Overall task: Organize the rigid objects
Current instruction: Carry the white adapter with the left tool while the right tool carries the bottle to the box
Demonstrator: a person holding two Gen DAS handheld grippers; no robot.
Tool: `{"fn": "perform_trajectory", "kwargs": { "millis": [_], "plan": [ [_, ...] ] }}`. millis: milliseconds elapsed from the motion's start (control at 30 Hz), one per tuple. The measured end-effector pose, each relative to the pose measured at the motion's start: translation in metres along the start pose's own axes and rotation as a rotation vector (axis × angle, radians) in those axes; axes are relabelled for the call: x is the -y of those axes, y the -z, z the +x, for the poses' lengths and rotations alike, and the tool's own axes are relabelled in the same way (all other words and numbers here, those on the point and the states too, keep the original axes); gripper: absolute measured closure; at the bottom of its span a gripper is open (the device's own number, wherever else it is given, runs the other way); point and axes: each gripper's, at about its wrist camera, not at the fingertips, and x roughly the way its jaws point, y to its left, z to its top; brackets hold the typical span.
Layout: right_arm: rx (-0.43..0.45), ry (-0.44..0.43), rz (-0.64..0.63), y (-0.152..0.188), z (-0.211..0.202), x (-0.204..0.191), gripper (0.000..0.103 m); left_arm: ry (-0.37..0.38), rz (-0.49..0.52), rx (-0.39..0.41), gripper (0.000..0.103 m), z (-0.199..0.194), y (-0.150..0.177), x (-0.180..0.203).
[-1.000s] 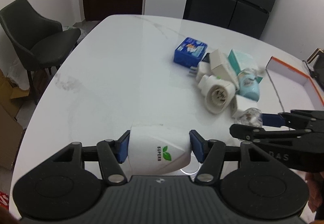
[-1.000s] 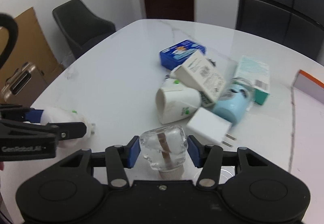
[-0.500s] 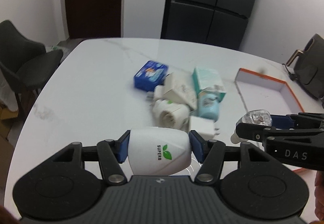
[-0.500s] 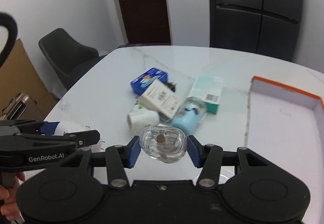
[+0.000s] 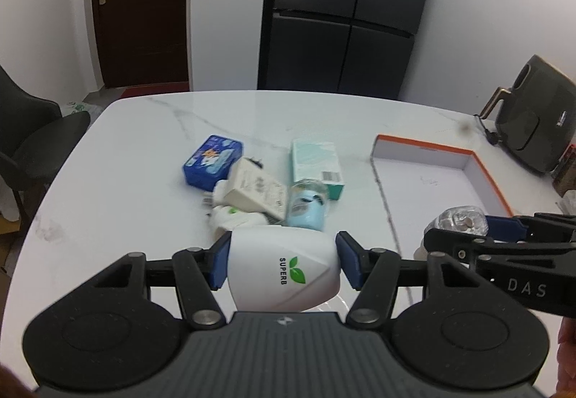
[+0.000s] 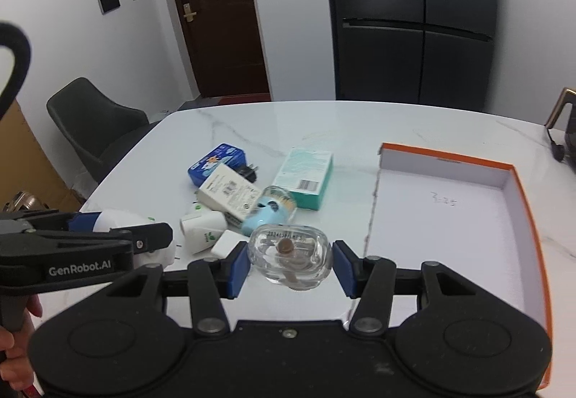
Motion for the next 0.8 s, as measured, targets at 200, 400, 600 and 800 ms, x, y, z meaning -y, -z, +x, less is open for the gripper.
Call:
{"fn": "perform_trajectory", "kwargs": {
  "millis": [200,400,600,800],
  "plan": [
    [0.002,0.022,0.013,0.002,-0.015,0.016,0.042,0.0,0.016,0.012,0.042,-0.003,-0.003,0.02],
    [0.013,0.035,0.031,0.003,-0.027,0.031,0.042,0.004,0.026,0.02,0.042,-0.004,-0.006,0.037],
    [0.028,0.048,0.042,0.003,-0.039,0.045,0.042,0.012,0.037,0.031,0.042,-0.007,-0.008,0.054],
    [0.035,0.063,0.059,0.005,-0.048,0.058,0.042,0.019,0.048,0.031,0.042,-0.006,-0.008,0.068]
  ]
}}
